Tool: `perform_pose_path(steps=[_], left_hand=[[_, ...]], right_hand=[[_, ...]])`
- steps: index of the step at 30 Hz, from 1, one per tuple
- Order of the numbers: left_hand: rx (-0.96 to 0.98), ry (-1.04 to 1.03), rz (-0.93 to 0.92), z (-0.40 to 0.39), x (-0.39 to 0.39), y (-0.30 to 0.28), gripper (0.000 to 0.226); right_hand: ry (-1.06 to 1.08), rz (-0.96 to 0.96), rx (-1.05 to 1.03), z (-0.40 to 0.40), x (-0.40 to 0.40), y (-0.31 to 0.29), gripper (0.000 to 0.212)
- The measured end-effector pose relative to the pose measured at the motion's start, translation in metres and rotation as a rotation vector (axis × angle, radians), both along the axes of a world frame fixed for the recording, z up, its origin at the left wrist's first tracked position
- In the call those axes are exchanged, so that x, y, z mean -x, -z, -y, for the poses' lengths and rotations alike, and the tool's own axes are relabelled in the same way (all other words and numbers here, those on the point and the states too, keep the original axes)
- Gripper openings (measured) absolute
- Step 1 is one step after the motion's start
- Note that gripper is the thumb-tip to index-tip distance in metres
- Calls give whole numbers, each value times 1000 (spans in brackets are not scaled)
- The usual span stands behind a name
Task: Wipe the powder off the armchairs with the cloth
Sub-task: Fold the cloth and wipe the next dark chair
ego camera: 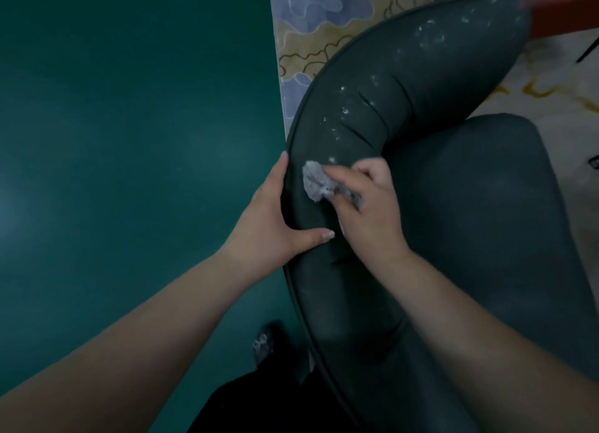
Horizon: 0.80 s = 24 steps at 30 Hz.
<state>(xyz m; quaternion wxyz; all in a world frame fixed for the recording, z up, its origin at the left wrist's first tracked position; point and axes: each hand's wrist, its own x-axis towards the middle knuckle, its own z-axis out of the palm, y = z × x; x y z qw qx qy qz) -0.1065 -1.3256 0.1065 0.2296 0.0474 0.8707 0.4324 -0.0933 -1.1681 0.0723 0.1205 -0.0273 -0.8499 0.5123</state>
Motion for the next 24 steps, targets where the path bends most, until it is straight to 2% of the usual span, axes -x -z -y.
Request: perform_pose_path(steps=[2,4,6,8,13,16,20,24], left_hand=[[17,60,-5,0,14,0,126],[23,93,1,1,26,1,126],[24,133,9,2,39,1,127],[21,175,11,4,53,1,126],[-17,237,6,8,71,4,123],[-60,249,23,10,76,5,117],[-64,309,76,12,93,8,126],[-70,339,54,10,105,10,121]], right_hand=[[33,-4,-42,-6,38,1,34],[144,49,2,-9,54,2,34],[229,116,45,-5,37,3,39],[211,130,91,8,14,-3,45],[283,133,-20,7,73,-4,31],[400,156,28,9,77,-6,30],[344,100,-12,32,34,-7,39],[302,60,-194,13,79,-3,31]])
